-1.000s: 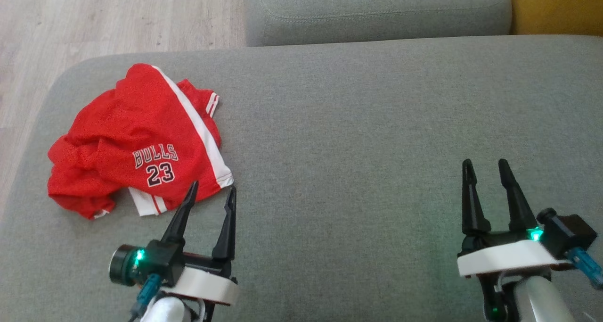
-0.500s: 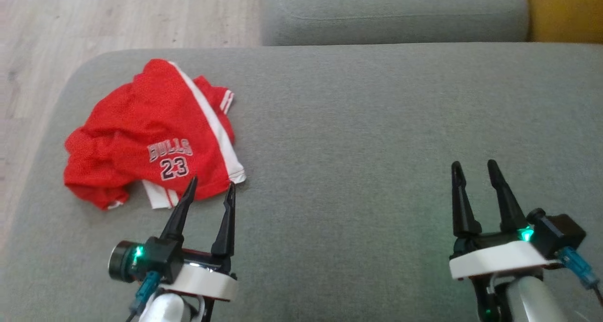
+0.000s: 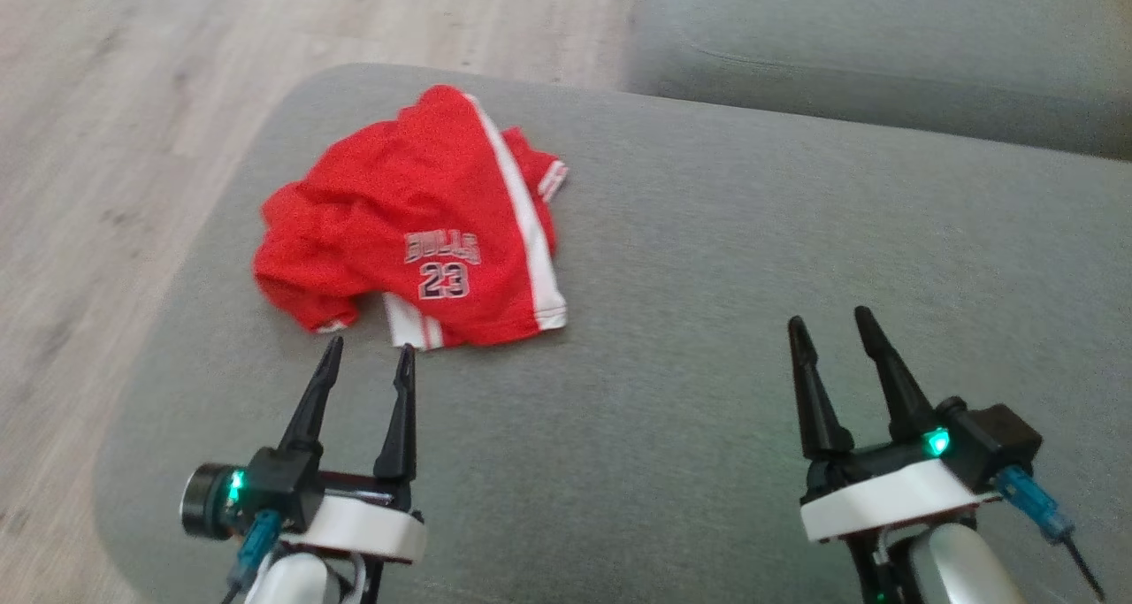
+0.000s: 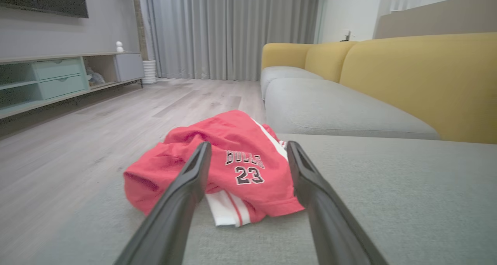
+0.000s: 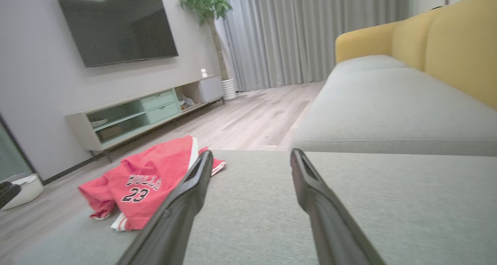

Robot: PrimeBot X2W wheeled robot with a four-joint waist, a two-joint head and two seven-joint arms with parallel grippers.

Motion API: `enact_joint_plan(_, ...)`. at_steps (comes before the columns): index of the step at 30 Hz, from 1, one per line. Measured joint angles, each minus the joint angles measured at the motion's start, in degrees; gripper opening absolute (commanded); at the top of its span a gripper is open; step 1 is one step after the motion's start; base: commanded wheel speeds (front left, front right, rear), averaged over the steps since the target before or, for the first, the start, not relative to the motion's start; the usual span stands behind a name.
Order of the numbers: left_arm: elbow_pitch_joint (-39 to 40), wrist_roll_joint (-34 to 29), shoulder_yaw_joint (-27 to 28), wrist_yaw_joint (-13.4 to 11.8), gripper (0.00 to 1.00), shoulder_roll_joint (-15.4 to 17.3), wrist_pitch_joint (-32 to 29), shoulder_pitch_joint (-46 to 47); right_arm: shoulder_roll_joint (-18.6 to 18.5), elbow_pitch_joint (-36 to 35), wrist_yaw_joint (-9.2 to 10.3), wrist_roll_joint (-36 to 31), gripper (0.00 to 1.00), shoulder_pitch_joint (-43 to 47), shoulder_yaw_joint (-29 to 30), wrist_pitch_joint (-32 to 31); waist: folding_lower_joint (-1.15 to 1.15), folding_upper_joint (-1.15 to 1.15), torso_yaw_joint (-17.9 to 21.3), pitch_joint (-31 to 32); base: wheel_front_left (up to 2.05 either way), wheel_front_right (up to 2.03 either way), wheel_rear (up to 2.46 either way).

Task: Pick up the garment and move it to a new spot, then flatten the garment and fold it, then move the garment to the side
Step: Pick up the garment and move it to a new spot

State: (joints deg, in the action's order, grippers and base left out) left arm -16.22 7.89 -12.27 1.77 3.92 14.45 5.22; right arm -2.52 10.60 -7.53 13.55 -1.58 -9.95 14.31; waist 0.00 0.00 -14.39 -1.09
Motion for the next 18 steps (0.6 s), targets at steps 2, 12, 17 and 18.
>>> enact_joint_plan(2, 0.00, -0.42, 0.80, -0.02, 1.00, -0.04, 0.00, -0.36, 0.00, 0.01, 0.00, -0.01, 1.00, 0.03, -0.88, 0.00, 0.00, 0.00, -1.84, 0.26, 0.00, 0.00, 0.00)
enact_joint_plan(12, 0.16, -1.26, 2.10, 0.25, 1.00, -0.07, 0.00, -3.18, 0.00, 0.11, 0.00, 0.00, 1.00, 0.27, -3.46, 0.01, 0.00, 0.00, -9.85, 1.35, 0.00, 0.00, 0.00)
enact_joint_plan(17, 0.38, -1.40, 2.90, 0.57, 1.00, -0.10, 0.00, -3.22, 0.00, 0.38, 0.00, 0.00, 1.00, 0.29, -4.56, 0.01, 0.00, 0.00, -12.42, 1.21, 0.00, 0.00, 0.00)
enact_joint_plan(18, 0.38, -1.41, 2.91, 0.58, 1.00, -0.11, 0.00, -3.28, 0.00, 0.38, 0.00, 0.00, 1.00, 0.29, -4.65, 0.01, 0.00, 0.00, -12.67, 1.13, 0.00, 0.00, 0.00)
